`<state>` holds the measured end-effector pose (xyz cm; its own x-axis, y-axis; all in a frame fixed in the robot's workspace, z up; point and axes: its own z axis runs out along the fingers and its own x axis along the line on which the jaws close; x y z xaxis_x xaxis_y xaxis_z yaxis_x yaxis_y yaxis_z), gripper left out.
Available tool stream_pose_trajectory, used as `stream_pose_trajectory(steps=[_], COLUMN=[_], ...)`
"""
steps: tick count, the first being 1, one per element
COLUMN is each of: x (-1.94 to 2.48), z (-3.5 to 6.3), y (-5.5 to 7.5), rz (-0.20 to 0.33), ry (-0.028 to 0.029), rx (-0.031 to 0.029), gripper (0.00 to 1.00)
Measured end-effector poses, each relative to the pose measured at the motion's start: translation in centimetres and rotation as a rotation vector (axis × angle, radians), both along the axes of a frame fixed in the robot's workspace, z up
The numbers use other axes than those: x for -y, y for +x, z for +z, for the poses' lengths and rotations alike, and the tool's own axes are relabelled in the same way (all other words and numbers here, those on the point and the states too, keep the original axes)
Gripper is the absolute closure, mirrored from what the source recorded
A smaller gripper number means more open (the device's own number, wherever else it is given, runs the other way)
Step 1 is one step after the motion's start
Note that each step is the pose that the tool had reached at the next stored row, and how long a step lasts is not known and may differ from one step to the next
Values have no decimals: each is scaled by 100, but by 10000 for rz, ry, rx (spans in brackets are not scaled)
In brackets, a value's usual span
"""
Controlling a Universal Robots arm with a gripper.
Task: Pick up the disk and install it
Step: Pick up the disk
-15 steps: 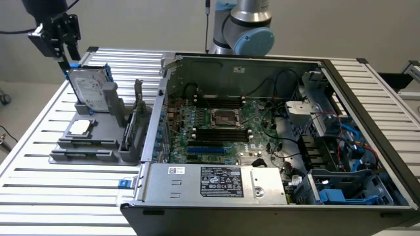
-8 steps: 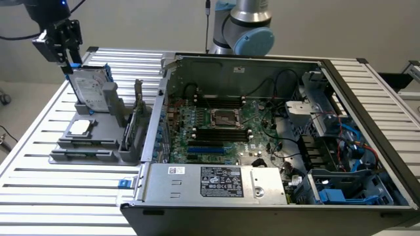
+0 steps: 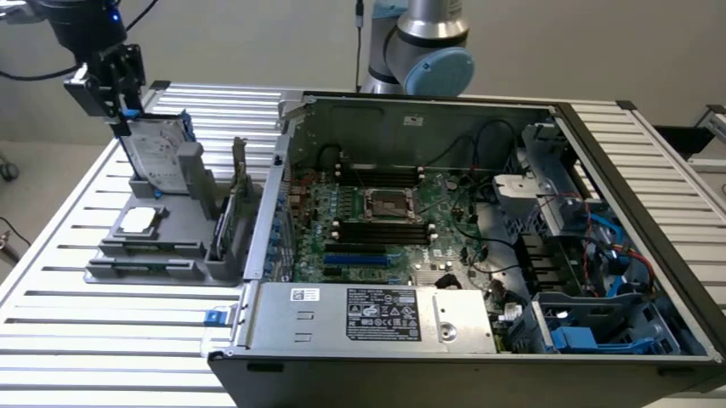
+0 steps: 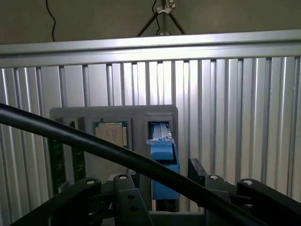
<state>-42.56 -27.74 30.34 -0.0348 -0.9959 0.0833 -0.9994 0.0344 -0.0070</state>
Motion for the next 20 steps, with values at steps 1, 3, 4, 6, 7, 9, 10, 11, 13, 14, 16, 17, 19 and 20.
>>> stream_pose_trajectory(steps=[1, 3, 4, 6, 7, 9, 10, 11, 13, 14, 16, 17, 19, 20], x=[0, 0, 0, 0, 0, 0, 0, 0, 0, 0, 0, 0, 0, 0], z=[-18, -56, -74, -109, -128, -150, -160, -170, -188, -194, -197, -199, -205, -208], y=[0, -2, -5, -14, -18, -24, -26, -27, -27, -27, -27, -27, -27, -27], rz=[13, 25, 29, 33, 35, 36, 36, 38, 55, 67, 109, 122, 141, 156], ry=[0, 0, 0, -1, 0, 0, 0, 0, 0, 0, -1, -1, 0, 0], rx=[1, 2, 0, 1, 0, 1, 2, 2, 1, 1, -3, -3, 2, 3], gripper=[46, 46, 46, 46, 46, 46, 46, 46, 46, 46, 46, 46, 46, 46])
